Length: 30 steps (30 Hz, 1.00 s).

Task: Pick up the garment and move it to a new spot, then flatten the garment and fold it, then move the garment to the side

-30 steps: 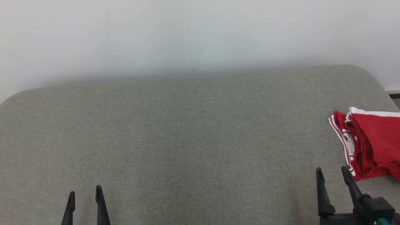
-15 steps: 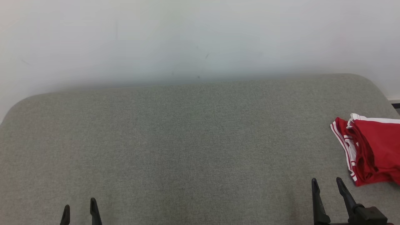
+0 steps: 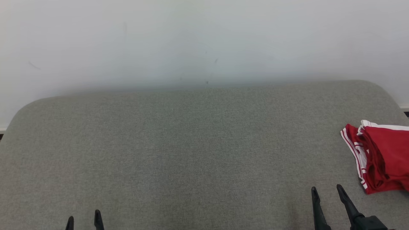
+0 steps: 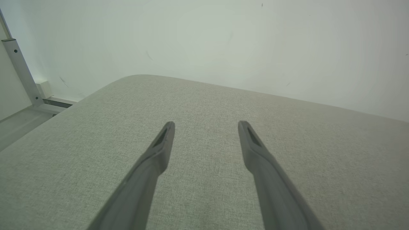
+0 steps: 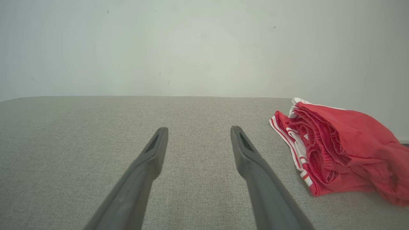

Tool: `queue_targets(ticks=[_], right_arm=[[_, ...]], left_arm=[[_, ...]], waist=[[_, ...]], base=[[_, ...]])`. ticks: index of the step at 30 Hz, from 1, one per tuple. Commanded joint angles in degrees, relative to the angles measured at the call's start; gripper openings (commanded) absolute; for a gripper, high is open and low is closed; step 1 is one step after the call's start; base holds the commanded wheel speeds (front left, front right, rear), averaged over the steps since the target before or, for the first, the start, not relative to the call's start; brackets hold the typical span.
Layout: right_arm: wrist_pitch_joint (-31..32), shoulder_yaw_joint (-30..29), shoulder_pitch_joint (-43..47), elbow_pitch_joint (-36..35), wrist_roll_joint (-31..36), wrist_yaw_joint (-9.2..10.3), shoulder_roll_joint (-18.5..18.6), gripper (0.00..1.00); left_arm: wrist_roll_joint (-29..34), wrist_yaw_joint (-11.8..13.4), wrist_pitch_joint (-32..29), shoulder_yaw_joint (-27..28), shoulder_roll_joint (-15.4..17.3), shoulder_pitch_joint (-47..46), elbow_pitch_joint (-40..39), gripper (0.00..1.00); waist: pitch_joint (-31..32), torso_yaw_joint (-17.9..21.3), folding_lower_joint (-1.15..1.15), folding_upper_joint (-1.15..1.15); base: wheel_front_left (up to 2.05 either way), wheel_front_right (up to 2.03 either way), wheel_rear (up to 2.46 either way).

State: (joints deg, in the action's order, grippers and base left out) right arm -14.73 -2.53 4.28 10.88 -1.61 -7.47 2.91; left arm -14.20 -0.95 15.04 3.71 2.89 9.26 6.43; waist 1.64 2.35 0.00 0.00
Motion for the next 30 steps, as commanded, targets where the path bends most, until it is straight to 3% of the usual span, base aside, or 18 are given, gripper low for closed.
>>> queue_targets(ticks=[1,28,29,30], right_arm=[[-0.5,0.0,0.7,-0.3,0.7,0.00,0.0,1.00],[-0.5,0.5,2.1,-0.9,-1.6,0.00,0.0,1.00],[-0.3,0.5,1.7,-0.9,-1.4,0.00,0.0,0.00],[-0.2,0.5,1.7,-0.4,-1.4,0.00,0.0,0.00]], left_arm=[[0.3,-0.1,0.1,0.2,0.0,0.6,0.3,1.00],[1.4,-0.8,0.1,0.3,0.0,0.5,1.0,1.00],[1.3,-0.6,0.0,0.3,0.0,0.1,0.9,0.00],[1.3,-0.6,0.0,0.3,0.0,0.1,1.4,0.00]], waist=[[0.3,-0.2,0.00,0.00],[0.6,0.0,0.00,0.00],[0.6,0.0,0.00,0.00],[0.6,0.0,0.01,0.00]], base=[[0.00,0.00,0.00],[0.00,0.00,0.00],[0.00,0.00,0.00],[0.00,0.00,0.00]])
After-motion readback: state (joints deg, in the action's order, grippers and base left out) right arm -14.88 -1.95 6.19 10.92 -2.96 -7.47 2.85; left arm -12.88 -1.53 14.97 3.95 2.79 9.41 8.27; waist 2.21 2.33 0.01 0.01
